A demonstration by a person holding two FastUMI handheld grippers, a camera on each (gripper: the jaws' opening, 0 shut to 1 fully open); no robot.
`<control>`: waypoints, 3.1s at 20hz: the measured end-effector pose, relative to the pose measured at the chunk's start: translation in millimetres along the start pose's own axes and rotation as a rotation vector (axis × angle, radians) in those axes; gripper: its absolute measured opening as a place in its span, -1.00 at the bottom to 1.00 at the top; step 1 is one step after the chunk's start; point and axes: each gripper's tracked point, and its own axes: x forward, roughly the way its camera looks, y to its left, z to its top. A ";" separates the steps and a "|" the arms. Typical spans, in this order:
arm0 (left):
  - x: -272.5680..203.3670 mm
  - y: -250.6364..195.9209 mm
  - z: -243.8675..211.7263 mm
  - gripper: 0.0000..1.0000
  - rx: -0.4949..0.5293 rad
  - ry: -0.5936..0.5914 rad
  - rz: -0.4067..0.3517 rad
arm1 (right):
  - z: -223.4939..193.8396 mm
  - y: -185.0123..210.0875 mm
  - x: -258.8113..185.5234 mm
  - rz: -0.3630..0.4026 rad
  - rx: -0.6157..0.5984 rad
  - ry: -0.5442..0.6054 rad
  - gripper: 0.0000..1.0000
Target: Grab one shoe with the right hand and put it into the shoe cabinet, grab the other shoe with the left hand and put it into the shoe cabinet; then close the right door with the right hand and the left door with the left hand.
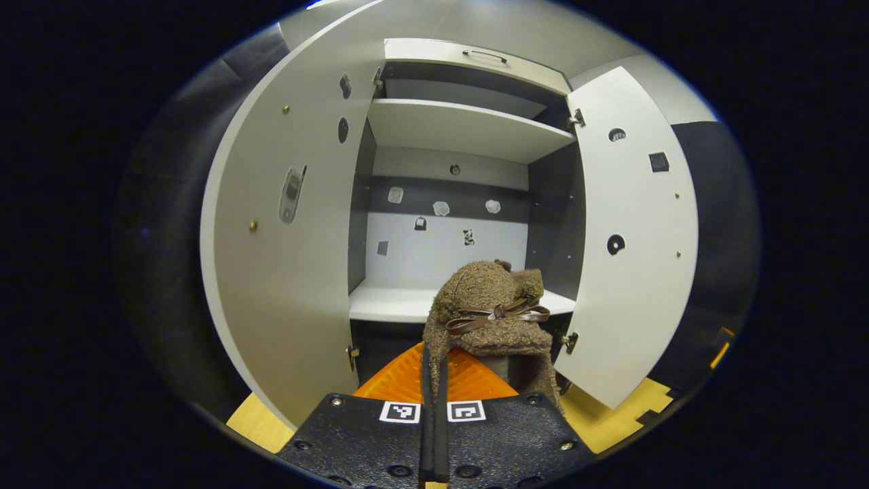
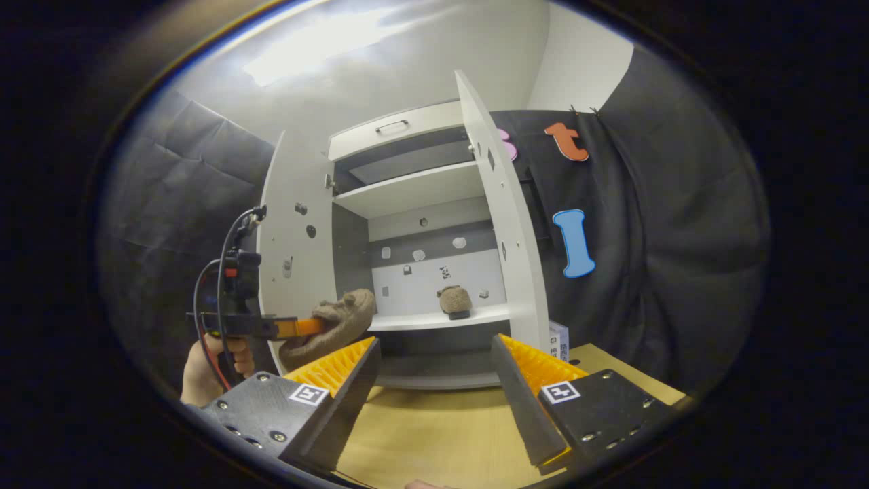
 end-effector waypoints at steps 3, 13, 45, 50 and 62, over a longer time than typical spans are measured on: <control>32.9 -9.4 31.5 -1.00 -0.018 -0.023 -0.028 | 1.2 -2.0 -4.0 0.006 0.003 -0.003 1.00; 187.1 3.2 75.8 -1.00 0.072 -0.024 0.077 | 1.9 -12.6 -11.0 0.031 0.010 0.009 1.00; 275.8 56.6 16.4 0.34 -0.058 0.079 0.149 | -7.8 -36.9 -8.1 -0.005 0.032 0.040 1.00; 248.2 48.0 27.7 0.95 0.026 0.049 0.122 | -3.4 -34.2 -13.5 -0.015 0.030 0.037 1.00; 112.3 6.6 65.4 0.94 0.058 -0.009 0.009 | 4.6 -30.8 -20.2 -0.031 -0.005 0.022 1.00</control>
